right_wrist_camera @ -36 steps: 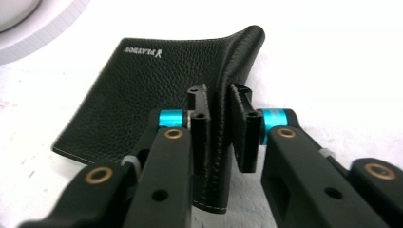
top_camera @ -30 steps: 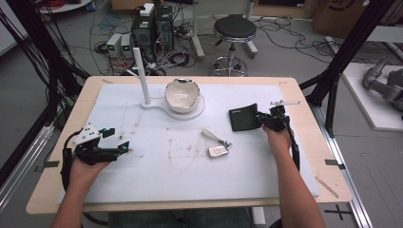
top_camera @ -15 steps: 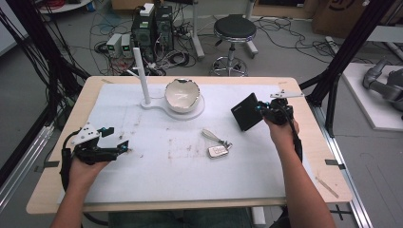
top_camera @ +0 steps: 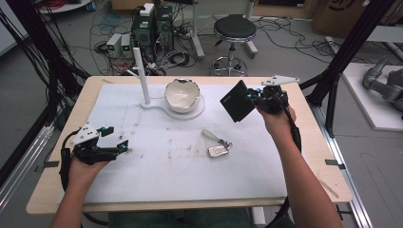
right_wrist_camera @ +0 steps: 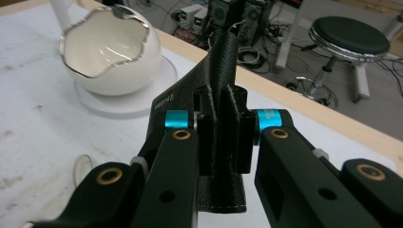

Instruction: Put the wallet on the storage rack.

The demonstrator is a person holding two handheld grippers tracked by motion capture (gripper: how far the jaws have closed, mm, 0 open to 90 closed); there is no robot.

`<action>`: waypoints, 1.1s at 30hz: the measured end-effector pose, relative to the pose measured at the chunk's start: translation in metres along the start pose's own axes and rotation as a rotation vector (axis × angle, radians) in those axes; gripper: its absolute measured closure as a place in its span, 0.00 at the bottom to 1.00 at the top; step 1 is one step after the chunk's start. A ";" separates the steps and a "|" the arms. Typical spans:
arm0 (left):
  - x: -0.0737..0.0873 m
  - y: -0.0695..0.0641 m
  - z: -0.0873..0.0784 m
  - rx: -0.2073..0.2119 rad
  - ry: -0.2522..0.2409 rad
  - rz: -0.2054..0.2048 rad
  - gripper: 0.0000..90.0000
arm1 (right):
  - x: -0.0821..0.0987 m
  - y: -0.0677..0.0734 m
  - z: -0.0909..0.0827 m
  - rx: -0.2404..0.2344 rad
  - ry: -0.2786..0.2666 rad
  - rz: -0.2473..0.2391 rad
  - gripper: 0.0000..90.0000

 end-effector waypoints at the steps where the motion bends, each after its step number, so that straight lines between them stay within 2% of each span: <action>1: 0.000 0.000 0.000 0.000 0.000 0.000 0.21 | -0.004 0.004 0.000 -0.012 -0.005 -0.007 0.94; 4: 0.000 0.000 0.000 0.001 0.000 0.000 0.21 | -0.011 0.012 0.002 -0.027 -0.007 -0.024 0.94; 5: 0.000 0.000 0.000 0.002 0.001 0.001 0.21 | -0.018 0.021 0.004 -0.039 0.000 -0.043 0.94; 9: -0.001 0.000 0.000 0.003 0.000 0.004 0.21 | -0.031 0.037 0.011 -0.064 -0.007 -0.076 0.94; 10: -0.001 0.000 0.000 0.003 0.000 0.004 0.21 | -0.031 0.037 0.011 -0.064 -0.007 -0.076 0.94; 11: 0.000 0.000 0.001 0.004 0.000 0.003 0.21 | -0.038 0.045 0.014 -0.079 -0.005 -0.096 0.94; 16: -0.001 0.000 0.002 0.005 -0.003 0.000 0.21 | -0.053 0.066 0.023 -0.109 0.003 -0.126 0.94; 18: -0.001 -0.001 0.002 0.006 -0.003 0.000 0.21 | -0.059 0.073 0.027 -0.113 -0.009 -0.153 0.94; 24: -0.002 -0.002 0.004 0.012 0.000 0.007 0.21 | -0.075 0.091 0.041 -0.134 -0.008 -0.196 0.94; 33: -0.002 -0.001 0.003 0.007 0.000 0.005 0.21 | -0.091 0.112 0.067 -0.153 0.015 -0.215 0.94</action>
Point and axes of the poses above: each handheld gripper's, and its own axes: z roughly forward along the jaws, x roughly out of its underside, y roughly to its left, the point moved 4 cm from there along z, roughly forward along the jaws, and after that the axes turned 11 degrees about z, right-handed, at the moved point
